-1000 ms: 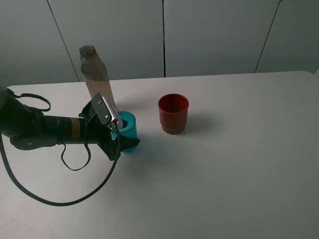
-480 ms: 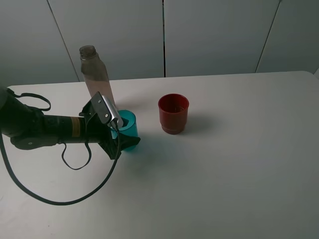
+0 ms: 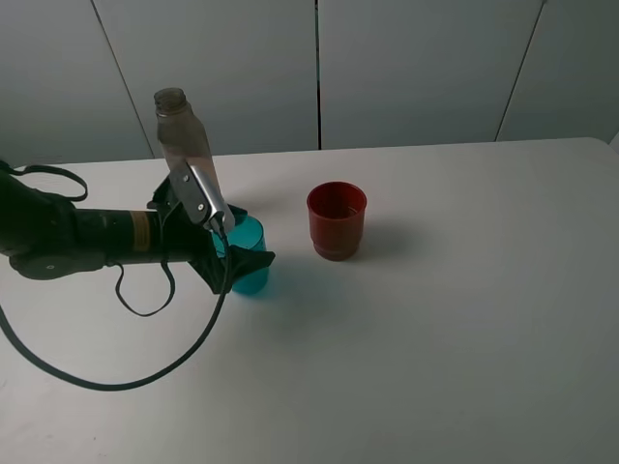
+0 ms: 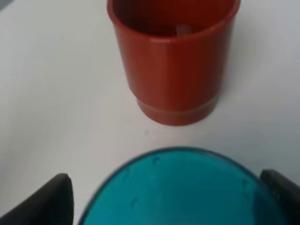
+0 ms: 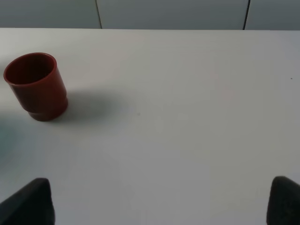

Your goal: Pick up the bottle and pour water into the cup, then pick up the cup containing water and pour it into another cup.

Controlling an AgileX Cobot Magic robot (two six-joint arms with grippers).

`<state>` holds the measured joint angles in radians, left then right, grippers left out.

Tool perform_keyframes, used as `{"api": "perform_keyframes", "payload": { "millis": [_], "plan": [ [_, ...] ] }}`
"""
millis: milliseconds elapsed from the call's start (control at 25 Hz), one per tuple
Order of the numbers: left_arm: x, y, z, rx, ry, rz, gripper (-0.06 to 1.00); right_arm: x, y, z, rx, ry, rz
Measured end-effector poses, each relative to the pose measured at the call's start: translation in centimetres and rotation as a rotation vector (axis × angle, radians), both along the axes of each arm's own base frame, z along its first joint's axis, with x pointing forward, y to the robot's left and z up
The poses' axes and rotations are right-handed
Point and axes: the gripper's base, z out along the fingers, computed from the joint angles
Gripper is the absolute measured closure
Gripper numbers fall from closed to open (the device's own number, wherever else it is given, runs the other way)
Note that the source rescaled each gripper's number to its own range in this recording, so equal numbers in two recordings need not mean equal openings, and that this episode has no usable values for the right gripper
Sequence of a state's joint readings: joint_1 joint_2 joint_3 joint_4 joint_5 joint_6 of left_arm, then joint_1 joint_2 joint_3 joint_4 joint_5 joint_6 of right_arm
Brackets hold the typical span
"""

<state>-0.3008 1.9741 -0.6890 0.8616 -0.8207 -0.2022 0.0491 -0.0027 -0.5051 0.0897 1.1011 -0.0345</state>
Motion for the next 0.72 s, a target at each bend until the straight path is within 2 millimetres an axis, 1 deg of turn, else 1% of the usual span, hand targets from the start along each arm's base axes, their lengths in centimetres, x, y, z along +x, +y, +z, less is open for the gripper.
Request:
{"api": "perform_keyframes", "payload": {
  "millis": [80,200,400,520,600,720],
  "plan": [
    [0.1,0.1,1.4,-0.004,-0.032,0.015,-0.05,0.0,0.0,0.0,0.0,0.0,0.0],
    [0.1,0.3,4.0,-0.036,-0.053,0.056,-0.05,0.0,0.0,0.0,0.0,0.0,0.0],
    [-0.7,1.3,9.7,-0.112,-0.015,0.225,-0.05,0.0,0.0,0.0,0.0,0.0,0.0],
    [-1.7,2.6,13.1,-0.144,-0.018,0.365,-0.05,0.0,0.0,0.0,0.0,0.0,0.0],
    [-2.7,3.7,15.6,-0.166,-0.051,0.455,-0.05,0.0,0.0,0.0,0.0,0.0,0.0],
    [-4.2,5.4,18.4,-0.148,-0.118,0.568,-0.05,0.0,0.0,0.0,0.0,0.0,0.0]
  ]
}}
